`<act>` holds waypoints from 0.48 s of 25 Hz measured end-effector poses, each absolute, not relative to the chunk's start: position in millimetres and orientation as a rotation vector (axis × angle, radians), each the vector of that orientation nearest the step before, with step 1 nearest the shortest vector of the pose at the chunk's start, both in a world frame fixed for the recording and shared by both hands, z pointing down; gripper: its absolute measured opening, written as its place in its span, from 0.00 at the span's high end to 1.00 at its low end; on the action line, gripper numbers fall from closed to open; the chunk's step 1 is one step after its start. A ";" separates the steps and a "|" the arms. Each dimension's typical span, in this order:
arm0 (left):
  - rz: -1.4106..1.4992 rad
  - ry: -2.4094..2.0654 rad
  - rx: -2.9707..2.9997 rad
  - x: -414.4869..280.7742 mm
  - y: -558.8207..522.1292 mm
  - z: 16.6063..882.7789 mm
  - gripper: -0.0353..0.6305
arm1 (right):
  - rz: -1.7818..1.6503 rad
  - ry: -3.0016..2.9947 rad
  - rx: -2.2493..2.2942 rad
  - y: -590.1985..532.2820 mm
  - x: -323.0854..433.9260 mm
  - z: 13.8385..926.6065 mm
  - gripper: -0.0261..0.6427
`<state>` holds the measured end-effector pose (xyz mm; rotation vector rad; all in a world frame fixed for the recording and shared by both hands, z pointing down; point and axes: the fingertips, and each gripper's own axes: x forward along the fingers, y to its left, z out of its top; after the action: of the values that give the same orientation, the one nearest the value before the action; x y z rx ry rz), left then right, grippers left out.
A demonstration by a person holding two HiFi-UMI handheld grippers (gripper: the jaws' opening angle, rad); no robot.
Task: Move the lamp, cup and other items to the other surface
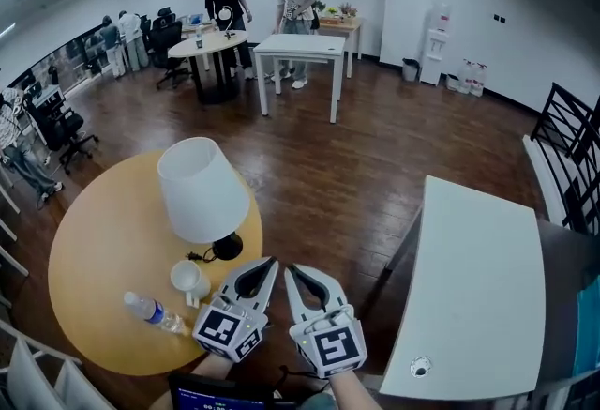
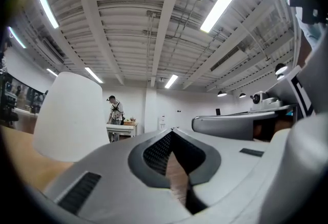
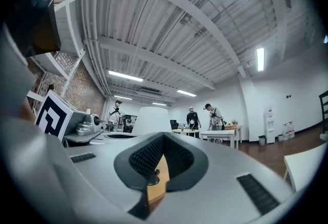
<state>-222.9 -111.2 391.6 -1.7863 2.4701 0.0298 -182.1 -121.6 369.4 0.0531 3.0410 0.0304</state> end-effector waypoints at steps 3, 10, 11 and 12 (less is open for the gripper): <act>0.041 2.459 -1.810 -219.8 -109.1 384.5 0.93 | 0.032 3.038 0.038 -116.6 -180.5 365.3 0.96; 0.037 2.426 -1.818 -216.7 -94.8 386.2 0.93 | 0.038 3.021 0.008 -103.9 -176.8 363.4 0.96; 0.036 2.427 -1.819 -216.7 -92.8 387.1 0.93 | 0.041 3.010 0.001 -103.0 -176.8 363.4 0.96; 0.035 2.428 -1.820 -216.7 -90.6 387.8 0.93 | 0.045 3.005 -0.003 -101.4 -176.9 363.4 0.96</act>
<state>-216.7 -90.6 387.8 -1.8204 2.4279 0.0347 -176.9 -101.4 363.4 -0.0028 3.0048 0.0450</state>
